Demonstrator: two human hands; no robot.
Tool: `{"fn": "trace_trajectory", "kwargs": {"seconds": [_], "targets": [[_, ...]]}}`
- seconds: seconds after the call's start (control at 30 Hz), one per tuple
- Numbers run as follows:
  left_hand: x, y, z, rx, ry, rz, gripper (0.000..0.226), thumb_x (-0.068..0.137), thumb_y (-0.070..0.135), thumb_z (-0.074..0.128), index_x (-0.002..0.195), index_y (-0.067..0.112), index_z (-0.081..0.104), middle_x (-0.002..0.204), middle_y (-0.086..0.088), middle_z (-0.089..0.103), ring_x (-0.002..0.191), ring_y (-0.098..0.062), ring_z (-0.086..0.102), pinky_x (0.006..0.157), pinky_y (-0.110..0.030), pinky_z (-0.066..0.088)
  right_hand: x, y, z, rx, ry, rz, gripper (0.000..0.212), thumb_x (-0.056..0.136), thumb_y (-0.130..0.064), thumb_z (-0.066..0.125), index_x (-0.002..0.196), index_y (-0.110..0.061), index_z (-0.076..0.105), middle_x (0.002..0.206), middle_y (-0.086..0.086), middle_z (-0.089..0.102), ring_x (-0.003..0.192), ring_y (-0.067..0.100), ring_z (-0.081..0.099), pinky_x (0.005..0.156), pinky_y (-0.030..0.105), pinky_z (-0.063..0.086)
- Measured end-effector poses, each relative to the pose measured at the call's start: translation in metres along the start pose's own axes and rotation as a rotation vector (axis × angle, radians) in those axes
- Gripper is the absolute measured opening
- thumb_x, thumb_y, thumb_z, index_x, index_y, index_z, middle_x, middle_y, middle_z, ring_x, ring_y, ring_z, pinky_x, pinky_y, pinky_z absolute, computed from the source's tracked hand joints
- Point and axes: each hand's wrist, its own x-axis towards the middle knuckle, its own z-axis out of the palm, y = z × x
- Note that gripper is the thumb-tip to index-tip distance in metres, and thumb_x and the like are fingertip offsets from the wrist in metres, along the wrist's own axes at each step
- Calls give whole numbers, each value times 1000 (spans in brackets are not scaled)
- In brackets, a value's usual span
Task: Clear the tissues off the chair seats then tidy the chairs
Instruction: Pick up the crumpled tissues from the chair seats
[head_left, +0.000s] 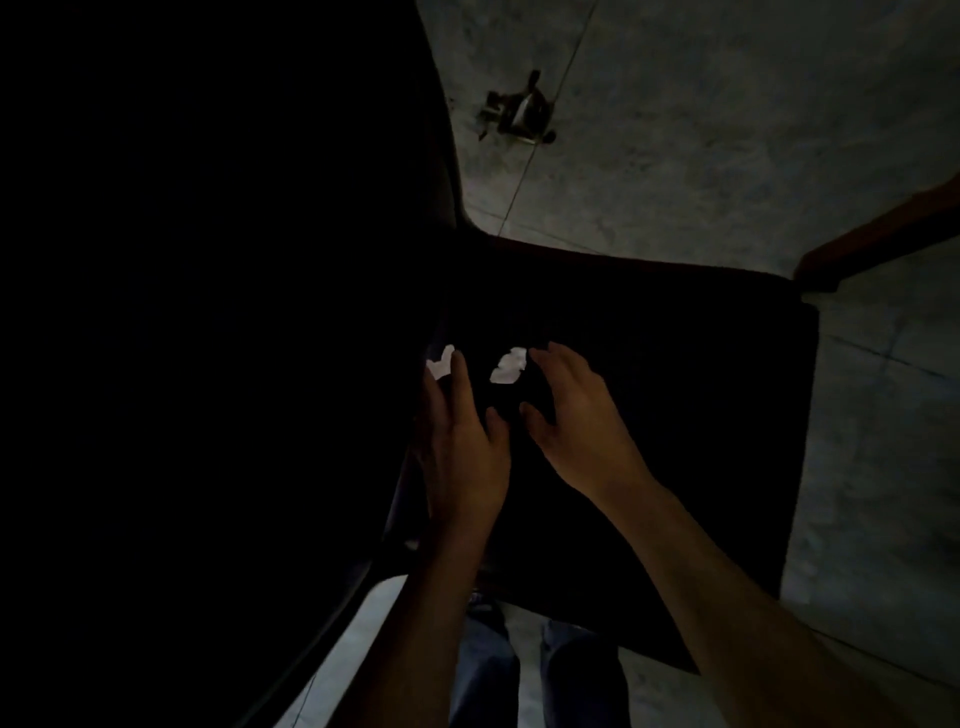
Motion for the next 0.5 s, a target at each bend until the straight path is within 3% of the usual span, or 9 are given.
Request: {"fn": "trace_trajectory", "kwargs": {"seconds": [0.1, 0.23, 0.33, 0.5], "targets": [[13, -1, 9, 94, -8, 4, 64, 96, 16, 49, 154, 22, 20, 161, -18, 10, 144, -37, 22, 111, -48, 33, 15, -1, 8, -41, 0, -53, 58, 93, -17, 59, 147, -28, 39, 157, 6, 28, 136, 29, 38, 108, 40, 40], [31, -1, 15, 121, -20, 35, 62, 97, 18, 54, 152, 18, 25, 161, -17, 11, 143, -35, 27, 108, -43, 35, 28, -3, 22, -103, -47, -131, 56, 93, -17, 58, 145, -33, 42, 159, 11, 24, 133, 35, 40, 97, 48, 50], [43, -5, 16, 145, -52, 70, 60, 98, 18, 49, 152, 13, 25, 162, -15, 10, 145, -31, 24, 112, -37, 29, 32, -1, 31, -165, -57, -120, 50, 93, -17, 60, 140, -27, 49, 158, 16, 23, 132, 39, 38, 92, 48, 52], [39, -20, 17, 80, -115, 116, 52, 97, 5, 40, 148, 0, 32, 160, -17, 16, 146, -32, 19, 117, -41, 21, 35, 7, 36, -157, -8, -75, 25, 91, -10, 57, 116, -9, 61, 137, 16, 44, 115, 33, 51, 85, 40, 53]]}}
